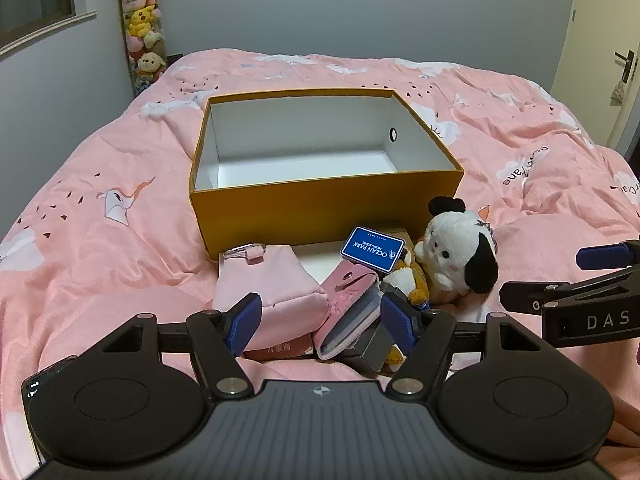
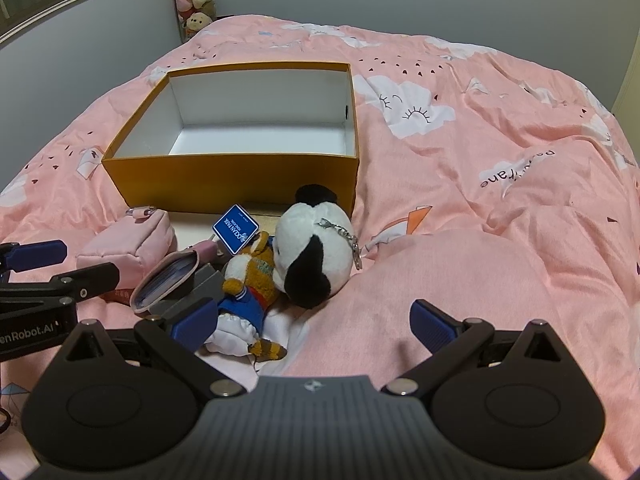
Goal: Organize objects
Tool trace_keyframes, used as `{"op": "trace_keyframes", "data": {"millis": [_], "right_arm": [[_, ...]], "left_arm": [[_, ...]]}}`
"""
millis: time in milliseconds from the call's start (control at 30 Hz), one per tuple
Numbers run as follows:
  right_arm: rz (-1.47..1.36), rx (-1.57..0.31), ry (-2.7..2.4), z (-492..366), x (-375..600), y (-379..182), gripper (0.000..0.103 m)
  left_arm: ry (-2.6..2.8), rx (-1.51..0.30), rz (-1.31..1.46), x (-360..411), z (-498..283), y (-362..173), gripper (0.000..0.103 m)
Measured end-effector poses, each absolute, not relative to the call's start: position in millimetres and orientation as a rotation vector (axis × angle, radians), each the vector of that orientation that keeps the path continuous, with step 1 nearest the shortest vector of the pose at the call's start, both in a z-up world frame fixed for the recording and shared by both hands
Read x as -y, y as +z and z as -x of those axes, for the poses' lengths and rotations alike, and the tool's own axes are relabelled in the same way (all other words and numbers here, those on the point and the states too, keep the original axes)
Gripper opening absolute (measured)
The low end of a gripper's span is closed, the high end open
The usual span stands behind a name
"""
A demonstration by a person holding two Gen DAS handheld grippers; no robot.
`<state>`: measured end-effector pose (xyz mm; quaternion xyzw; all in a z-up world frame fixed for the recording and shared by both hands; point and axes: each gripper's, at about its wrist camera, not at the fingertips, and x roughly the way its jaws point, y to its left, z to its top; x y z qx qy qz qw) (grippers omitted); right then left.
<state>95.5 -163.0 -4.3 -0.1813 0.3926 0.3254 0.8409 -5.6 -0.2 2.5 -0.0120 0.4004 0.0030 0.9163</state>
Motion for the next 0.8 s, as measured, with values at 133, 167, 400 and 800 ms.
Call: {"op": "trace_keyframes", "data": {"millis": [133,167,400,800], "right_arm": [[0.383,-0.833,0.688,-95.5,162.7,-4.5,0.102],[0.382,-0.834,0.688,-95.7,162.9,-4.6,0.102],[0.378,-0.842,0.687,-97.1,163.9,-5.6,0.102],[0.373,-0.867,0.73,-100.1,160.1,-10.1,0.097]], "left_arm": [[0.005,-0.824,0.024,0.6,6.0,2.5,0.08],[0.006,-0.825,0.024,0.7,6.0,2.5,0.08],[-0.008,-0.835,0.019,3.0,5.7,0.9,0.08],[-0.057,-0.867,0.03,-1.8,0.5,-3.6,0.077]]}}
